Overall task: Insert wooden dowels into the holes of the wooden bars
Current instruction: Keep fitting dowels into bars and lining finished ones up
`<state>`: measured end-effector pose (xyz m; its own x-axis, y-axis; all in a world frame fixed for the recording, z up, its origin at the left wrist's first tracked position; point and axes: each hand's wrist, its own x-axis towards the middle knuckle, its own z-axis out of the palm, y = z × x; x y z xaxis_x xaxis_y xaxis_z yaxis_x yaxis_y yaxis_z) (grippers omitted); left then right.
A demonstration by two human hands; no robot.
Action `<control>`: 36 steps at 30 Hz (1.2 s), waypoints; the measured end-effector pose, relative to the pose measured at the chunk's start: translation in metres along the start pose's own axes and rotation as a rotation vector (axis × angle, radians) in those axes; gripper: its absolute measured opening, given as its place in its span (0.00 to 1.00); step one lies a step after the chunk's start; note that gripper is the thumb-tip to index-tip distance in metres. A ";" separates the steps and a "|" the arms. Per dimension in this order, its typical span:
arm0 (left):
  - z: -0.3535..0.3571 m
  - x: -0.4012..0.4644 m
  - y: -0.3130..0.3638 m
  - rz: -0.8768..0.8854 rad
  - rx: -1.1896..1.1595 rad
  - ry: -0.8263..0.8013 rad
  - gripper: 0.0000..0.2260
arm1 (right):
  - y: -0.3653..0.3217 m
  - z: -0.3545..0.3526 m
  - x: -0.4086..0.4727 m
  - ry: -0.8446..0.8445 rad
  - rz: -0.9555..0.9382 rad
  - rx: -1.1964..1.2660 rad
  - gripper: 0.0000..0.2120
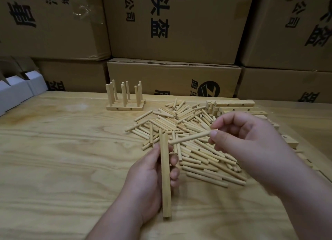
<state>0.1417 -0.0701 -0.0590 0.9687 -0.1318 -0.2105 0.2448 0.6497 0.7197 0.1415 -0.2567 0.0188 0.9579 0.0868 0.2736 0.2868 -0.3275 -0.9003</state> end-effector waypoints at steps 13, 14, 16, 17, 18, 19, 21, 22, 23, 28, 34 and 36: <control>0.003 0.000 0.000 0.071 0.010 0.048 0.11 | 0.001 0.000 0.001 -0.008 -0.006 -0.015 0.10; 0.003 0.000 0.000 0.074 0.011 0.049 0.10 | 0.001 0.001 0.000 -0.015 -0.008 -0.030 0.10; 0.002 0.000 0.000 0.069 0.002 0.045 0.10 | 0.002 0.003 -0.001 -0.032 -0.009 -0.051 0.08; 0.002 0.000 0.000 0.065 -0.003 0.038 0.10 | 0.003 0.004 -0.001 -0.039 -0.012 -0.060 0.08; 0.003 -0.001 0.000 0.062 -0.006 0.029 0.11 | 0.004 0.004 -0.002 -0.041 -0.014 -0.071 0.08; 0.003 -0.001 0.000 0.058 -0.005 0.020 0.13 | 0.004 0.005 -0.002 -0.040 -0.015 -0.081 0.08; 0.002 -0.001 0.000 0.051 0.004 0.011 0.16 | 0.006 0.006 -0.001 -0.026 -0.018 -0.093 0.08; 0.002 -0.001 0.000 0.049 0.004 0.007 0.17 | 0.006 0.007 -0.001 -0.016 -0.018 -0.095 0.08; 0.002 -0.001 0.000 0.048 0.000 0.004 0.18 | 0.006 0.007 -0.001 -0.007 -0.020 -0.098 0.09; 0.000 0.000 0.000 0.041 -0.003 -0.010 0.19 | 0.007 0.007 -0.001 0.028 -0.040 -0.111 0.11; -0.003 0.000 0.000 0.012 0.013 -0.014 0.20 | 0.009 0.005 -0.001 0.028 -0.046 -0.177 0.07; -0.003 0.001 0.000 -0.012 0.023 -0.015 0.20 | 0.009 0.006 -0.002 0.009 -0.051 -0.203 0.06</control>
<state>0.1422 -0.0674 -0.0611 0.9662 -0.1503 -0.2095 0.2570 0.6304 0.7325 0.1425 -0.2540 0.0079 0.9420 0.1002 0.3203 0.3255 -0.5056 -0.7990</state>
